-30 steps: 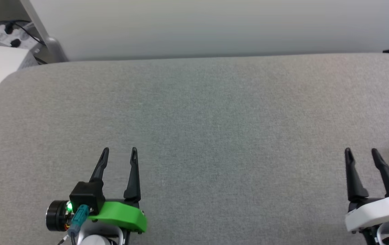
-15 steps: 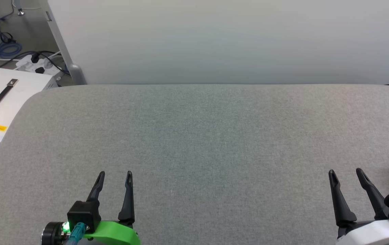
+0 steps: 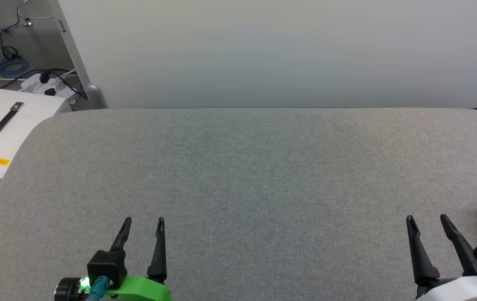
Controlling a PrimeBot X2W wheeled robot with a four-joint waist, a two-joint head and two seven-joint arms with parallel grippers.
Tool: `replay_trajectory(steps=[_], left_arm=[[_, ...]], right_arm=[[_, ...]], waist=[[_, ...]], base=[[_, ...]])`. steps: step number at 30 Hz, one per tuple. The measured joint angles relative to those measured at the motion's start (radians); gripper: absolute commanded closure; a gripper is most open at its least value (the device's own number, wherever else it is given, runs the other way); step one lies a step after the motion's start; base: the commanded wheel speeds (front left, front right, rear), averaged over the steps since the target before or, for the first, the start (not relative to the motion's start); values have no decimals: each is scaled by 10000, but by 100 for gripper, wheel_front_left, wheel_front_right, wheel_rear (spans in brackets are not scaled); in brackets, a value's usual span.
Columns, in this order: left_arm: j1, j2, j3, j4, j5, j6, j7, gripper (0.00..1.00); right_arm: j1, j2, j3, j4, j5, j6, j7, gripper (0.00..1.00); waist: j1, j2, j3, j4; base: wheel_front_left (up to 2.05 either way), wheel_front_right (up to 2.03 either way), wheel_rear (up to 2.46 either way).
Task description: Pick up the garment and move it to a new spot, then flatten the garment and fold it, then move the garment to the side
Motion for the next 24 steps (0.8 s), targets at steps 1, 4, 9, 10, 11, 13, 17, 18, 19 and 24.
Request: replay_trajectory(steps=[1,4,9,10,11,13,17,18,19,24], left_arm=[[0,-6,-12,13,0,0,2,0],[-10,-21,-48,54,0,2,13,0],[-48,-21,-123,157,0,2,92,0],[-62,-19,-134,174,0,2,94,0],[-78,-19,-150,194,-2,0,104,0],[-65,-17,-171,211,-2,2,105,100],[-64,-17,-169,211,0,0,107,100],[-64,-21,-151,207,6,-2,140,100],[-64,-25,-127,205,33,-13,180,100],[-64,-127,33,182,161,-81,270,100]], right_arm=[[0,2,0,-2,-25,0,0,0],[-1,6,8,-2,-40,0,0,0],[-2,2,73,-2,-56,0,0,0],[-4,2,77,-2,-56,0,0,0],[-6,2,75,-2,-56,0,0,0],[-5,2,69,6,-50,0,-2,100],[-5,2,69,21,-50,0,-2,100],[-6,2,69,35,-52,0,-2,100],[-6,2,71,50,-52,0,-2,100],[-21,2,84,148,-75,0,-4,100]], waist=[[0,0,0,-9],[0,0,28,-15],[0,0,88,-32],[0,0,98,-36],[0,0,108,-37],[0,0,115,-38],[0,0,122,-42],[0,0,126,-43],[0,0,128,-45],[0,0,143,-52]], base=[[0,0,0],[0,0,0],[0,0,0],[0,0,0],[0,0,0],[0,0,0],[0,0,0],[0,0,0],[0,0,0],[0,0,0]])
